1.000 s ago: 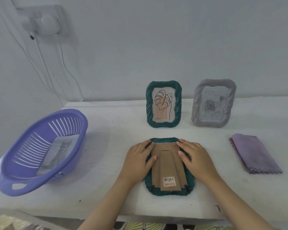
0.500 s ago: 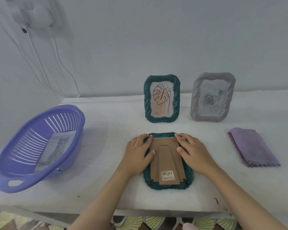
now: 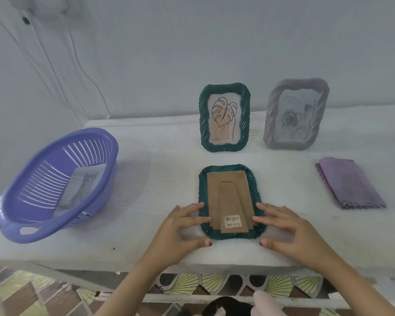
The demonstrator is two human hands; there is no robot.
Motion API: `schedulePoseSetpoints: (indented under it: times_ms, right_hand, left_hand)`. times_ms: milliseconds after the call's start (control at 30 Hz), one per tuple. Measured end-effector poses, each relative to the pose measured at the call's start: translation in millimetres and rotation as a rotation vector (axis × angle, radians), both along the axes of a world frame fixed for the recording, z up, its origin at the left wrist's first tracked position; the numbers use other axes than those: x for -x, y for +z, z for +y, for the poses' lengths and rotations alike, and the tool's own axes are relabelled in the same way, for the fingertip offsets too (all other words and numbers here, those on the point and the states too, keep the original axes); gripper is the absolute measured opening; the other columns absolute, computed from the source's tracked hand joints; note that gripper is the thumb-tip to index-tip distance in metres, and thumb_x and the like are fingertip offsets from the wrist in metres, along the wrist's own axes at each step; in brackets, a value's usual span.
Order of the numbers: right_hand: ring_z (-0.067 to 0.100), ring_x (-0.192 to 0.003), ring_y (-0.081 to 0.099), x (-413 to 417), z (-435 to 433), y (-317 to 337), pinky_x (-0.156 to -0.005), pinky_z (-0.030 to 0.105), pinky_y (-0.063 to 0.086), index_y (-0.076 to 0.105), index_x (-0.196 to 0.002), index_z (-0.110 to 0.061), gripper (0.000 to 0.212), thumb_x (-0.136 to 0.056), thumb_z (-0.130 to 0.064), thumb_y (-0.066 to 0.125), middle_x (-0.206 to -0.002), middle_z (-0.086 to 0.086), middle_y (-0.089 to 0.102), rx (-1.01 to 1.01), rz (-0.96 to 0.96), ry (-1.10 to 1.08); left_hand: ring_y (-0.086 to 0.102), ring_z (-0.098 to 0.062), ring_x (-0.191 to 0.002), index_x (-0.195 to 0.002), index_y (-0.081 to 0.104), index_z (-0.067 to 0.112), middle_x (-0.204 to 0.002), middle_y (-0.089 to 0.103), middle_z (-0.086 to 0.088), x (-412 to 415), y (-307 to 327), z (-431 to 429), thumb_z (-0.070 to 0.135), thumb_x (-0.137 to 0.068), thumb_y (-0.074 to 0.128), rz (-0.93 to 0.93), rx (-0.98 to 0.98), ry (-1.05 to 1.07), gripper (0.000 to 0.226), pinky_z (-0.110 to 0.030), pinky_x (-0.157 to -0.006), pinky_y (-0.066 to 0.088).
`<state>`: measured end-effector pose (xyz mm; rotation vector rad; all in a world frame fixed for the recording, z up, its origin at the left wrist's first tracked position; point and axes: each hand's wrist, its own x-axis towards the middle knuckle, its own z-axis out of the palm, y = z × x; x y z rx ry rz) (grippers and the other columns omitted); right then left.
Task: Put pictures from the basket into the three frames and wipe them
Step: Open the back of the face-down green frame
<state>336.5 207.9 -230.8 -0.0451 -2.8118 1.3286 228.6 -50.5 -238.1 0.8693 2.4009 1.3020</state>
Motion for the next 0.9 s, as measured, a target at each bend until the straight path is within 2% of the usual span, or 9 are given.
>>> schedulePoseSetpoints:
  times_ms: [100, 167, 233, 333, 433, 533, 600, 700, 900]
  right_hand:
    - [-0.031, -0.119, 0.02, 0.9, -1.1, -2.6, -0.098, -0.001, 0.002, 0.054, -0.102, -0.064, 0.041, -0.062, -0.063, 0.061, -0.127, -0.05, 0.034, 0.012, 0.025, -0.017]
    - [-0.032, -0.117, 0.021, 1.1, -1.6, -2.7, -0.099, 0.001, 0.002, 0.056, -0.099, -0.063, 0.036, -0.07, -0.048, 0.072, -0.13, -0.039, 0.037, 0.019, 0.024, -0.025]
    - [-0.033, -0.116, 0.021, 1.6, -1.8, -2.3, -0.099, 0.001, 0.002, 0.055, -0.097, -0.064, 0.045, -0.075, -0.029, 0.074, -0.13, -0.034, 0.039, 0.01, 0.034, -0.027]
    - [-0.038, -0.11, 0.019, 2.5, -3.7, -0.9, -0.095, -0.002, 0.001, 0.064, -0.093, -0.056, 0.04, -0.075, -0.021, 0.073, -0.127, -0.034, 0.04, 0.013, 0.056, -0.041]
    - [-0.04, -0.105, 0.019, 3.1, -5.5, -0.7, -0.101, 0.009, 0.005, 0.065, -0.094, -0.045, 0.035, -0.076, -0.016, 0.073, -0.125, -0.032, 0.042, 0.042, 0.058, -0.065]
    - [-0.035, -0.109, 0.024, 2.8, -5.0, -1.8, -0.107, 0.027, 0.013, 0.066, -0.09, -0.054, 0.043, -0.075, -0.015, 0.074, -0.124, -0.034, 0.045, 0.054, 0.075, -0.066]
    - [-0.028, -0.113, 0.028, 2.5, -3.9, -4.0, -0.107, 0.029, 0.018, 0.06, -0.09, -0.063, 0.05, -0.075, -0.018, 0.075, -0.121, -0.041, 0.047, 0.029, 0.099, -0.035]
    - [-0.023, -0.118, 0.029, 3.2, -2.5, -7.9, -0.104, 0.028, 0.02, 0.056, -0.091, -0.068, 0.048, -0.076, -0.026, 0.073, -0.121, -0.052, 0.037, -0.035, 0.096, 0.0]
    - [0.005, -0.132, 0.032, 3.2, -4.9, -9.7, -0.111, 0.031, 0.016, 0.059, -0.088, -0.067, 0.036, -0.078, -0.033, 0.066, -0.125, -0.036, 0.041, -0.08, 0.065, 0.003]
  left_hand:
    - [0.031, 0.016, -0.124, -0.098, 0.059, 0.06, -0.131, 0.041, 0.032, -2.1, -1.3, 3.2, 0.051, -0.063, 0.071, -0.001, 0.005, 0.033, 0.038, -0.033, -0.117, 0.005]
    - [0.029, 0.015, -0.126, -0.092, 0.061, 0.061, -0.13, 0.04, 0.033, -3.1, -0.4, 4.2, 0.043, -0.067, 0.072, -0.006, 0.007, 0.034, 0.032, -0.033, -0.117, 0.001]
    - [0.023, 0.02, -0.125, -0.086, 0.064, 0.058, -0.129, 0.038, 0.035, -5.0, 2.3, 5.5, 0.036, -0.07, 0.073, -0.023, 0.013, 0.042, 0.029, -0.03, -0.116, -0.005]
    - [0.026, 0.007, -0.131, -0.084, 0.066, 0.052, -0.13, 0.038, 0.032, -6.6, 5.5, 7.1, 0.028, -0.073, 0.074, -0.029, 0.022, 0.059, 0.027, -0.031, -0.116, -0.008]
    - [0.028, -0.001, -0.134, -0.084, 0.066, 0.052, -0.133, 0.041, 0.026, -7.6, 7.4, 7.5, 0.027, -0.074, 0.074, -0.021, 0.032, 0.055, 0.028, -0.034, -0.116, -0.008]
    - [0.027, -0.003, -0.135, -0.088, 0.063, 0.051, -0.134, 0.041, 0.022, -9.1, 9.1, 8.2, 0.024, -0.077, 0.072, 0.003, 0.055, 0.046, 0.031, -0.035, -0.117, -0.008]
    - [0.023, -0.004, -0.137, -0.091, 0.06, 0.052, -0.132, 0.039, 0.024, -10.0, 9.5, 8.6, 0.023, -0.079, 0.07, 0.045, 0.089, 0.018, 0.033, -0.036, -0.116, -0.008]
    - [0.018, -0.008, -0.138, -0.092, 0.057, 0.055, -0.134, 0.035, 0.024, -11.0, 7.9, 8.2, 0.022, -0.083, 0.066, 0.106, 0.147, -0.031, 0.035, -0.04, -0.116, -0.008]
    - [0.016, -0.01, -0.14, -0.088, 0.062, 0.05, -0.137, 0.033, 0.023, -13.0, 3.8, 7.2, 0.022, -0.085, 0.064, 0.15, 0.138, -0.03, 0.028, -0.037, -0.115, -0.011]
